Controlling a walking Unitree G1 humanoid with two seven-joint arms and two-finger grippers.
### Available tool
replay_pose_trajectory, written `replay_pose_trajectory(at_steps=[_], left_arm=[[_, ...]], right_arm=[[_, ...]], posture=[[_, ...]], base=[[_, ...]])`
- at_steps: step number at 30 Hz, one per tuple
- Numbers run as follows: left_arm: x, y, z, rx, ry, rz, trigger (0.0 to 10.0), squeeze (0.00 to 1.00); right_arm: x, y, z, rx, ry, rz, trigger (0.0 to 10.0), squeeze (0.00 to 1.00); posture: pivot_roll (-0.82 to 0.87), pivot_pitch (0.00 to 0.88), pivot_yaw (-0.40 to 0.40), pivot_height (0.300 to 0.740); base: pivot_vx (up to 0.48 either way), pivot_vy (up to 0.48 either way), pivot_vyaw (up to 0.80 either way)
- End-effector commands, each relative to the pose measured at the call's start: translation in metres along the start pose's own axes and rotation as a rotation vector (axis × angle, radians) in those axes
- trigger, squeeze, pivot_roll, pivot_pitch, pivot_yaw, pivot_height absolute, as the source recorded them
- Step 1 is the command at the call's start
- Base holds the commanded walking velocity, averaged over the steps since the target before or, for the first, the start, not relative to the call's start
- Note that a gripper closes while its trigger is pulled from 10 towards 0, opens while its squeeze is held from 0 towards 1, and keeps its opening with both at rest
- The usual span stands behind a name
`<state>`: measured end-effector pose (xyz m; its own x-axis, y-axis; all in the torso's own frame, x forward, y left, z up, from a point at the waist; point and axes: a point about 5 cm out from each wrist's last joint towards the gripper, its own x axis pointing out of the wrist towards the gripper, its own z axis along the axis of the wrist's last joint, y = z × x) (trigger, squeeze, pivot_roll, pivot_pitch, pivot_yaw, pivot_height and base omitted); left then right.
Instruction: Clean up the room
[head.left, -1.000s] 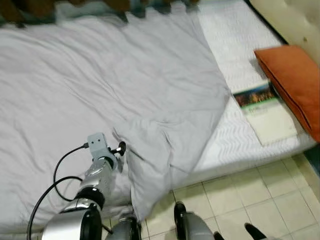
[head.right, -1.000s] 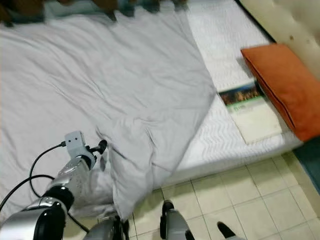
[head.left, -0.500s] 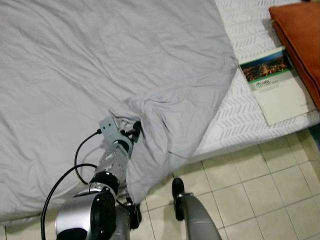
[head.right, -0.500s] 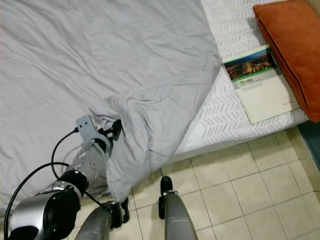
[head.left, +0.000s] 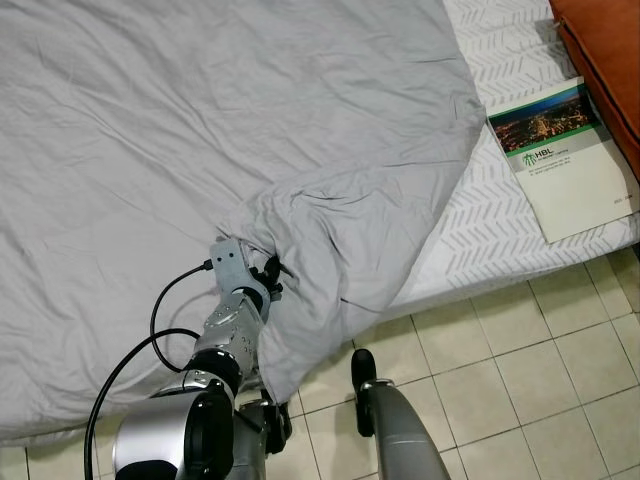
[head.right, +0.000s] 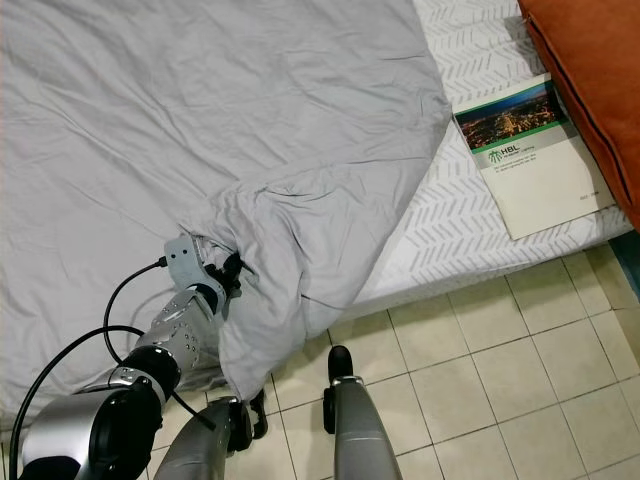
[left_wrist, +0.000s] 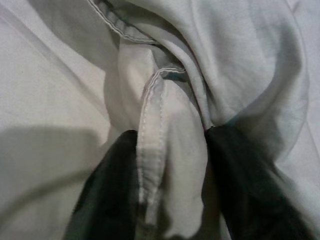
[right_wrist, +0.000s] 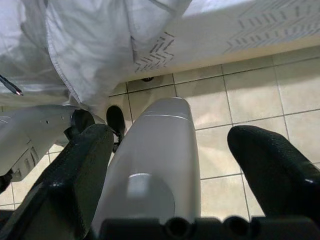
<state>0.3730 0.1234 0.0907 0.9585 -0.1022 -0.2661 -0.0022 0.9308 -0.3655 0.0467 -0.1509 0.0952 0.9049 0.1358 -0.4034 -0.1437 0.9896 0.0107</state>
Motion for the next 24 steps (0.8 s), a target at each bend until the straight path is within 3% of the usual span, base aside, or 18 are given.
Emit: replay_pose_trajectory(at_steps=[1,5,9,14,15,16,18,20,24], left_arm=[[-0.005,0.004,-0.021,0.086,0.072,-0.001,0.0,0.0],[-0.005,0.007,-0.019,0.193,0.063,-0.017,0.0,0.0],[-0.006,0.005,-0.019,0.37,0.062,-0.078,0.0,0.0],[-0.009,0.004,-0.027,0.469,0.089,-0.124,0.0,0.0],[-0.009,0.002,-0.029,0.496,0.092,-0.135,4.6,0.0],[-0.009,-0.001,-0.032,0.517,0.101,-0.138,10.0,0.0],[-0.009,-0.007,-0.031,0.517,0.091,-0.162,10.0,0.0],[-0.008,-0.022,-0.032,0.586,0.066,-0.225,10.0,0.0],[-0.008,-0.025,-0.031,0.522,0.052,-0.241,10.0,0.0]], right_arm=[[0.004,-0.004,-0.014,0.009,0.063,-0.008,10.0,0.0],[0.024,-0.012,-0.011,-0.013,0.022,-0.005,10.0,0.0],[0.046,-0.022,-0.009,-0.033,-0.014,-0.015,10.0,0.0],[0.071,-0.036,-0.012,-0.041,-0.02,-0.028,10.0,0.0],[0.076,-0.039,-0.01,-0.048,-0.03,-0.032,10.0,0.0],[0.088,-0.044,-0.011,-0.057,-0.035,-0.037,10.0,0.0],[0.094,-0.047,-0.007,-0.064,-0.051,-0.041,10.0,0.0],[0.112,-0.055,0.006,-0.082,-0.111,-0.059,10.0,0.0],[0.128,-0.064,0.018,-0.101,-0.153,-0.088,10.0,0.0]], posture=[[-0.41,0.589,0.023,0.74],[-0.38,0.53,0.033,0.74],[-0.37,0.451,0.05,0.74],[-0.33,0.329,0.084,0.74],[-0.32,0.317,0.089,0.74],[-0.32,0.274,0.099,0.74],[-0.31,0.237,0.108,0.74],[-0.32,0.177,0.126,0.74],[-0.34,0.129,0.144,0.74]], base=[[0.0,0.0,0.0],[0.0,0.0,0.0],[0.0,0.0,0.0],[0.0,0.0,0.0],[0.0,0.0,0.0],[0.0,0.0,0.0],[0.0,0.0,0.0],[0.0,0.0,0.0],[0.0,-0.36,0.0]])
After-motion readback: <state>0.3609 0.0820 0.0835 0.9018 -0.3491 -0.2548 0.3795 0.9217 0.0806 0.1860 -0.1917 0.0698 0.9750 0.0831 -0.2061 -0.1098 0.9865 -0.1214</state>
